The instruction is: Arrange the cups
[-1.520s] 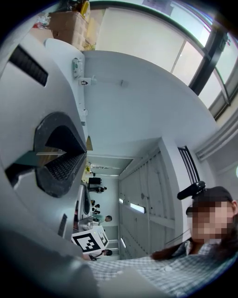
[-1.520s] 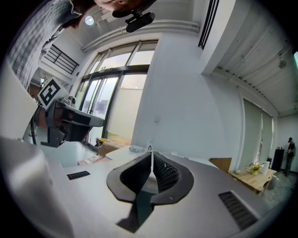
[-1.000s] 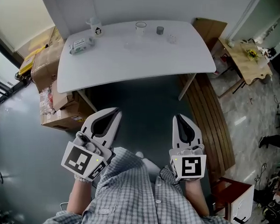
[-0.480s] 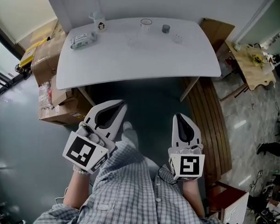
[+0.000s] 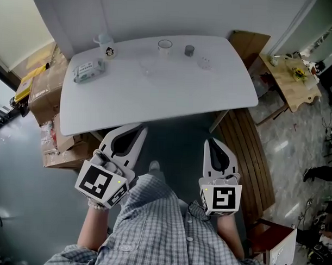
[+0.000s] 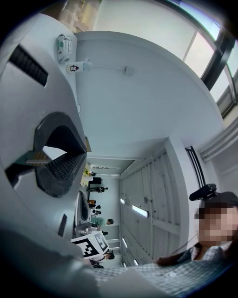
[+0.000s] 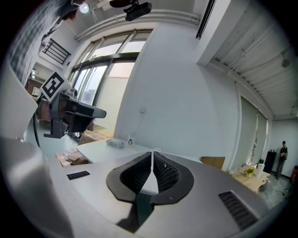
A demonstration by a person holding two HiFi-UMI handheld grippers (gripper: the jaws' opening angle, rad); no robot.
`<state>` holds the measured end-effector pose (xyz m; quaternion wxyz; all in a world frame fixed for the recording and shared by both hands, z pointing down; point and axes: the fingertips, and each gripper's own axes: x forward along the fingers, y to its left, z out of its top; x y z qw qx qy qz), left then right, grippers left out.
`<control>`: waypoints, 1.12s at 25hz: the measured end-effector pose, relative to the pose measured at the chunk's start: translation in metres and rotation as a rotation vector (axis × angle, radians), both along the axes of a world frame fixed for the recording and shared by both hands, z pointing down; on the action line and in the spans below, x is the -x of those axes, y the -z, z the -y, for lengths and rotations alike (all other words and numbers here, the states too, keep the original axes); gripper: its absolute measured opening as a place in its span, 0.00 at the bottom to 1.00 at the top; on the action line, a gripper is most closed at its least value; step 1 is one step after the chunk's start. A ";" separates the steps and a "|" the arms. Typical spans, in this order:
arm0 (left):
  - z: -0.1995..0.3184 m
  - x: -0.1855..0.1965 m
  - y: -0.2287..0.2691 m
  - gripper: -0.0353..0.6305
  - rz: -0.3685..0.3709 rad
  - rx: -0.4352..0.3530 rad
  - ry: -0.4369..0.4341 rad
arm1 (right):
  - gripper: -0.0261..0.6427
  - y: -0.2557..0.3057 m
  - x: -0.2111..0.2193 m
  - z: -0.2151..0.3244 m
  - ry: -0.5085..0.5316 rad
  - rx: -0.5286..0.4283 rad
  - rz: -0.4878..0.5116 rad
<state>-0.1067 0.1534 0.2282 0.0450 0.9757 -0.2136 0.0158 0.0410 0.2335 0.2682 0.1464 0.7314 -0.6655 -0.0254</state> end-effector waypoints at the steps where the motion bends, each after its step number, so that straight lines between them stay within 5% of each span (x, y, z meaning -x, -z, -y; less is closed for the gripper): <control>1: 0.009 -0.002 0.000 0.07 -0.004 0.004 -0.003 | 0.08 0.002 -0.001 0.009 0.002 0.002 -0.005; 14: 0.134 -0.020 -0.010 0.07 -0.015 0.026 0.041 | 0.08 0.006 -0.010 0.127 0.029 0.021 -0.044; 28: 0.203 -0.036 -0.061 0.07 0.086 0.090 0.054 | 0.08 -0.014 -0.025 0.187 0.006 0.080 -0.012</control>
